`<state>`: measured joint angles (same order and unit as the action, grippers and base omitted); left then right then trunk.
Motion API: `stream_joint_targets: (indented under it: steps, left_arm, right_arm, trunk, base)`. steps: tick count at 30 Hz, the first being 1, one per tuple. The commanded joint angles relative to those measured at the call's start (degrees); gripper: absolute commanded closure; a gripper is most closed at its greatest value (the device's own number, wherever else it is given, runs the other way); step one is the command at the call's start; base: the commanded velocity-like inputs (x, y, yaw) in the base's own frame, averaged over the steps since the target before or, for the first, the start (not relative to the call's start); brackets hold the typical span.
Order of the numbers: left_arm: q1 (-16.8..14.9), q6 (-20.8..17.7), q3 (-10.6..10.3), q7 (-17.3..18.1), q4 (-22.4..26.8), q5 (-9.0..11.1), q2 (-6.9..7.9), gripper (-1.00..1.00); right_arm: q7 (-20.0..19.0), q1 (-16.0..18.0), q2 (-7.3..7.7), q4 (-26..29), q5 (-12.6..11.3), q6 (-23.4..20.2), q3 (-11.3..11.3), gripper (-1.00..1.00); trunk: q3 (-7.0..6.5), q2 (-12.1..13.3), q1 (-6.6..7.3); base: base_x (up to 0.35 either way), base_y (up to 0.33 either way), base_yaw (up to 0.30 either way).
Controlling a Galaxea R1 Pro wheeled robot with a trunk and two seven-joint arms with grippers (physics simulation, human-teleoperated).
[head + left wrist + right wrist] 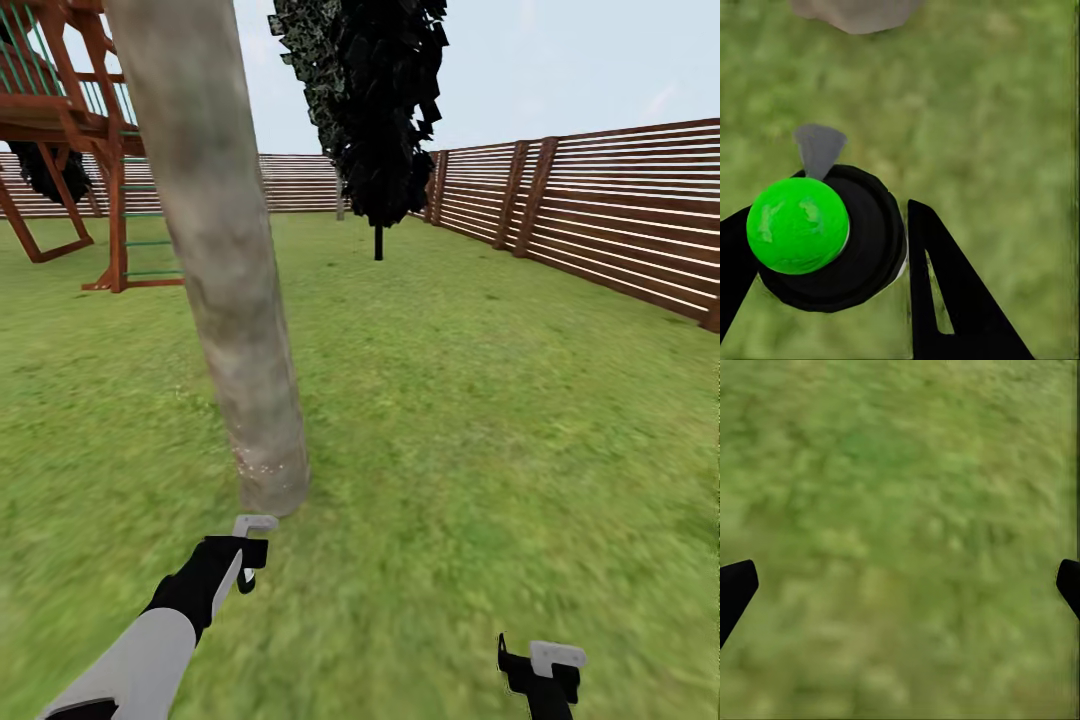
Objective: In the garden, pick up the pesticide atomizer on the floor and spray pesticide onto both trees until each tree trunk is fully covered.
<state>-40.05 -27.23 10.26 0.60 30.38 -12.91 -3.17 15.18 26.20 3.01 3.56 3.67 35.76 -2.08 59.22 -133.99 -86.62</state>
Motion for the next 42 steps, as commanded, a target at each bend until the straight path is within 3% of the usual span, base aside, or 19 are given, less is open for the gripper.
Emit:
stream_joint_targets:
  steps: [1,7,27,31,42]
  left_arm:
    - [0.0,-0.3,0.4,0.1,0.1,-0.4,-0.08,1.0]
    - [0.0,-0.3,0.4,0.1,0.1,-0.4,-0.08,1.0]
    - [0.0,-0.2,0.3,0.2,0.1,-0.4,-0.08,1.0]
    - [0.0,2.7,0.3,0.1,-0.2,-0.4,-0.08,1.0]
    - [-0.2,3.2,-0.3,0.1,0.6,-0.4,-0.59,1.0]
  right_arm:
    - [0.2,0.0,-0.02,0.0,0.4,0.1,-0.2,-1.0]
    - [0.2,0.0,-0.02,0.0,0.4,0.1,-0.2,-1.0]
    - [0.2,0.0,-0.02,0.0,0.4,0.1,-0.2,-1.0]
    - [0.2,0.1,-0.02,0.0,0.4,0.1,-0.2,-1.0]
    - [0.2,0.0,0.05,0.0,0.4,0.1,-0.2,-1.0]
  trunk:
    - [0.05,0.0,0.0]
    - [0.05,0.0,0.0]
    - [0.05,0.0,0.0]
    - [0.05,0.0,0.0]
    - [0.05,0.0,0.0]
  base:
    - [0.117,-0.274,0.0]
    - [0.117,-0.274,0.042]
    - [0.132,-0.271,0.273]
    - [0.144,-0.261,0.275]
    - [-0.042,-0.186,0.189]
